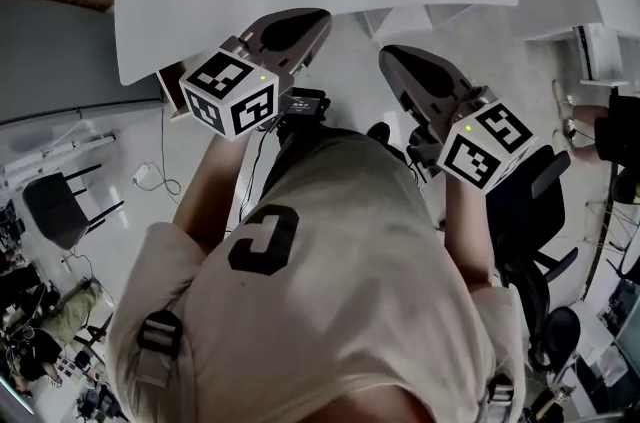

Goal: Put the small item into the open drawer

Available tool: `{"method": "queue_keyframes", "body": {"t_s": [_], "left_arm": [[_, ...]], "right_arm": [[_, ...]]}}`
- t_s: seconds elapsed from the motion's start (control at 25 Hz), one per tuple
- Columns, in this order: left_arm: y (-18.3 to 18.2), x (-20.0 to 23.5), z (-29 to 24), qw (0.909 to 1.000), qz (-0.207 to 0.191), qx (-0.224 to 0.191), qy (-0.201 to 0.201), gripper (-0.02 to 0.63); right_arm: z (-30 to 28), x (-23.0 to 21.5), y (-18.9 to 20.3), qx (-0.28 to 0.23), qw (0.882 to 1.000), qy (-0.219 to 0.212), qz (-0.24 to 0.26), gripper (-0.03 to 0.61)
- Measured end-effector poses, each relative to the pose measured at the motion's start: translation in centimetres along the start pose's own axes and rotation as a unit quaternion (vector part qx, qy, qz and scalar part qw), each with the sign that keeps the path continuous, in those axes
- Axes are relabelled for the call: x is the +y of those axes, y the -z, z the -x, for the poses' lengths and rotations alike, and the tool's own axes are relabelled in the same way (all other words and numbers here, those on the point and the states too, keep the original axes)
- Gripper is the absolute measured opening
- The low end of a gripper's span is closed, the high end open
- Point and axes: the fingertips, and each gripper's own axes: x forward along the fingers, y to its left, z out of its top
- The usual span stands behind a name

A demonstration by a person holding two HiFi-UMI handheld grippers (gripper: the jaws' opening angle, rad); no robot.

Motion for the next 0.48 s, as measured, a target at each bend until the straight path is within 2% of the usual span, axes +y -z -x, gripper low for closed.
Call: {"method": "queue_keyframes", "body": {"t_s": [0.32,0.48], "left_arm": [[-0.7,-6.9,-6.0,0.9996,-0.022,0.002,-0.017,0.005],[-0.4,-8.3,-6.8,0.9992,-0.031,0.011,-0.025,0.005]], "right_arm": [[8.2,-4.9,-0.5,-0.015,1.0,-0.015,-0.003,0.006],[9.7,-6.3,-0.3,-0.02,1.0,-0.017,-0.011,0.006]]}}
